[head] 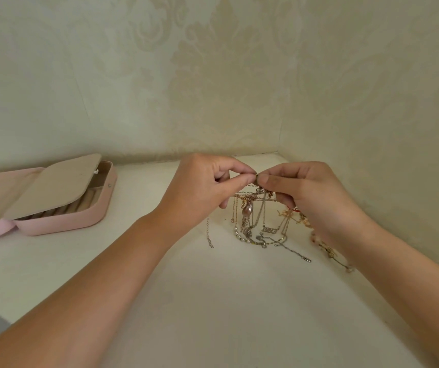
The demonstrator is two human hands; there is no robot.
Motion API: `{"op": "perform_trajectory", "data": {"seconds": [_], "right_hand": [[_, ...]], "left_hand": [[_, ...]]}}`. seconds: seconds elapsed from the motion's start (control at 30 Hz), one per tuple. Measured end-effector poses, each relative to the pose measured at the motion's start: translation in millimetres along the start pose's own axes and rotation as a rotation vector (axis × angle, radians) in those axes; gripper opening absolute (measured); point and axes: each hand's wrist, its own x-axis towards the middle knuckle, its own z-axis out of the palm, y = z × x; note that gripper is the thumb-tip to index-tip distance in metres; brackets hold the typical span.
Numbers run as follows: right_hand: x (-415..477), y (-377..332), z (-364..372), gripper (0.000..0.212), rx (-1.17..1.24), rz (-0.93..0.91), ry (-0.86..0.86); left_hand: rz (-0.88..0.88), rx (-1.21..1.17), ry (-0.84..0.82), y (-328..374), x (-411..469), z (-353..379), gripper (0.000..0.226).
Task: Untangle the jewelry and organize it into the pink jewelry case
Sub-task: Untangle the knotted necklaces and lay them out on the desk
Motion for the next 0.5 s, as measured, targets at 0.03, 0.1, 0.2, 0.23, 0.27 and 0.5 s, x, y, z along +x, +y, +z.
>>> {"op": "perform_trajectory", "data": {"seconds": [0.03,0.1,0.2,0.23,0.27,0.5], "right_hand": [[0.2,-0.1,-0.4,0.013,-0.002,-0.004,0.000],[0.4,-0.3,-1.0,0.013,-0.007,-0.009,-0.004],[0.1,-1.4,-0.9,0.012,0.004,-0.007,-0.009],[0.1,-1.6,-1.2,0.012,0.012,-0.006,-0.007],[0.0,-1.9,-1.5,0.012,0.020,-0.005,-0.007],[2.7,3.0,-3.3,0.012,0.027,0.027,-0.019]], "left_hand": [[0.012,0.020,0.003,0.6,-0.5,0.4,0.007],[0.038,0.060,0.014,1.3,-1.7,1.1,0.009],[0.058,0.098,0.034,1.6,-2.9,2.4,0.012],[0.062,0.107,0.040,1.9,-3.2,2.8,0.012],[0.070,0.117,0.048,2.2,-3.4,3.3,0.013],[0.125,0.242,0.017,2.0,-2.5,5.0,0.017]]}}
